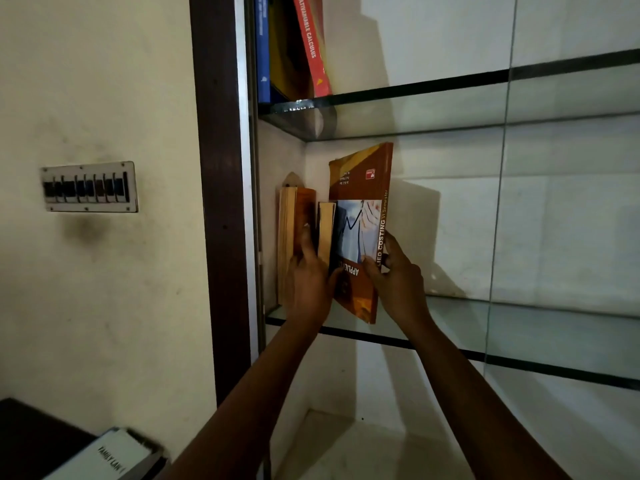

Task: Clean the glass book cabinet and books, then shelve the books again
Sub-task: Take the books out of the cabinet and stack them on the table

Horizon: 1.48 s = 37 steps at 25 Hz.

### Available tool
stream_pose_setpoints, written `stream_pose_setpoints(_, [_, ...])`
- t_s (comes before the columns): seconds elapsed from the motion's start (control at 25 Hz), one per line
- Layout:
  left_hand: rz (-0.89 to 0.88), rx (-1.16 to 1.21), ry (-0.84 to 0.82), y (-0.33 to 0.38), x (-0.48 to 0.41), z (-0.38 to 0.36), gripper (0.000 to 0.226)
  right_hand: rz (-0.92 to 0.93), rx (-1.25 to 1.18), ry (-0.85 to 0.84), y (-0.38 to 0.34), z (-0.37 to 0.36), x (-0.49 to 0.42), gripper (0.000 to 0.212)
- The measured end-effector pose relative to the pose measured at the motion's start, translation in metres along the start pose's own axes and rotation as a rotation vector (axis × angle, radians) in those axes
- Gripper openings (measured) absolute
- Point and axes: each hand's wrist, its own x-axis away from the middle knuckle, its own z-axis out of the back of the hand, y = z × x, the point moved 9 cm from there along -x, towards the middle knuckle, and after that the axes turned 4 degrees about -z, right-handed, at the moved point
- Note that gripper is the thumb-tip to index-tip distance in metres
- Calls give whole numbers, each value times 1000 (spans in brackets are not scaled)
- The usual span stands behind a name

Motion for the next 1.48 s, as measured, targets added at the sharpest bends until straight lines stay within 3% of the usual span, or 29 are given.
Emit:
stream_pose_setpoints(0.12, [80, -79, -51, -17, -4, -12, 48, -16, 21, -19, 0, -3, 1, 55])
stream_pose_setpoints(0.24, [129, -69, -45, -22, -6, -3, 33, -60, 23, -53, 2, -6, 1, 55])
stream_pose_setpoints(0.6, [-47, 82, 119, 62, 55, 103, 42, -128, -132, -29, -35, 46, 36, 44])
stream_pose_setpoints(0.72, [-68, 85, 143, 78, 77, 143, 30, -157, -161, -83, -53, 68, 64, 38])
stream_pose_setpoints(0.88, [-36, 96, 127, 75, 112, 187, 25, -217, -237, -193, -76, 72, 116, 9])
stream_pose_setpoints(1.08, [35, 29, 55, 42, 193, 246, 46, -215, -66, -344, -96, 16, 199, 14])
stream_pose_setpoints(1.28, [264, 6, 22, -35, 285, 334, 22, -292, 11, -507, -114, -81, 283, 26])
stream_pose_setpoints(1.48, [516, -95, 22, -117, 364, 412, 20, -333, 178, -634, -119, -181, 347, 29])
